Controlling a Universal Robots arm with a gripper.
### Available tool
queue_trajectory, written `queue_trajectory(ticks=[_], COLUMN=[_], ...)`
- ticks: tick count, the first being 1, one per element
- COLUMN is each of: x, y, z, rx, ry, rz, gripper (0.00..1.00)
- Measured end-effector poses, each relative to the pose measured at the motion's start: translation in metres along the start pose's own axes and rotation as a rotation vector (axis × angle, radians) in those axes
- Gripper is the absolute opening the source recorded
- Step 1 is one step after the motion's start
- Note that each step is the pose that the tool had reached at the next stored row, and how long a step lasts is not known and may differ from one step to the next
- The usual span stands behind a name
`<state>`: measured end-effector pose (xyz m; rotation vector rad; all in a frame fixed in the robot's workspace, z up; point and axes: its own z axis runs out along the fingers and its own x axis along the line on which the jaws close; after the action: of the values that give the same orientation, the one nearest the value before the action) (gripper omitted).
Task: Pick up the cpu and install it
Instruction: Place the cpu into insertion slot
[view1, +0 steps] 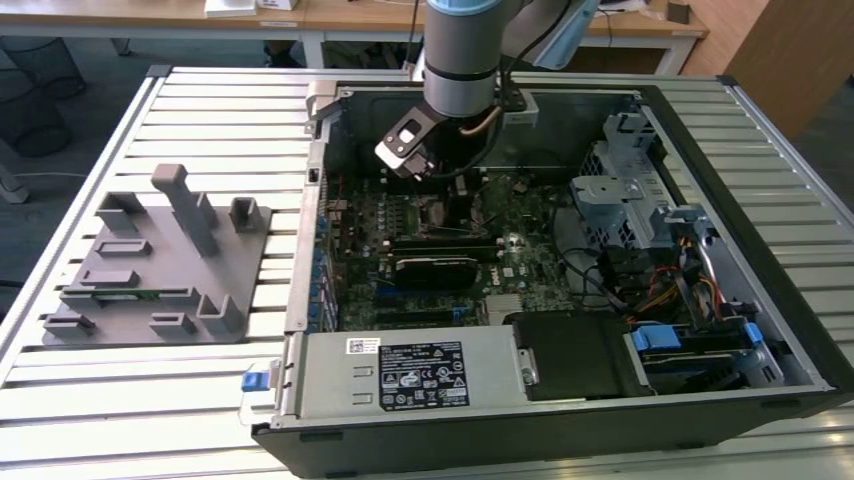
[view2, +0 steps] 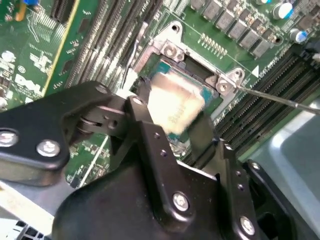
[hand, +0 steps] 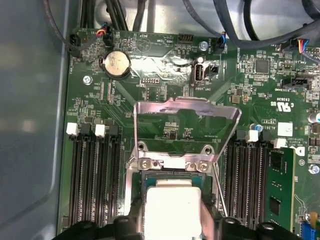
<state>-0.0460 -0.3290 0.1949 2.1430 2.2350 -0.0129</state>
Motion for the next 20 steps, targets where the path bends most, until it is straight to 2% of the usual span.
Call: queue_trajectory(ticks=[2,4,16,17,20], x=[0.0,0.0,0.0002,0.0002,0.0001], y=[0.0,0.0,0.0005,0.0005,0.0004], z=[0.0,0.0002,0.0009,0.0009,0.0005], rx=[0.0003,0.0,-0.0008,-0.0007,0.0], ry=[-0.0002,0.0001,0.001,0.001,0.0002], rz=[0.0,0.0,0.002,0.002,0.002], gripper=[0.52,0.51,0.52,0.58,0.58])
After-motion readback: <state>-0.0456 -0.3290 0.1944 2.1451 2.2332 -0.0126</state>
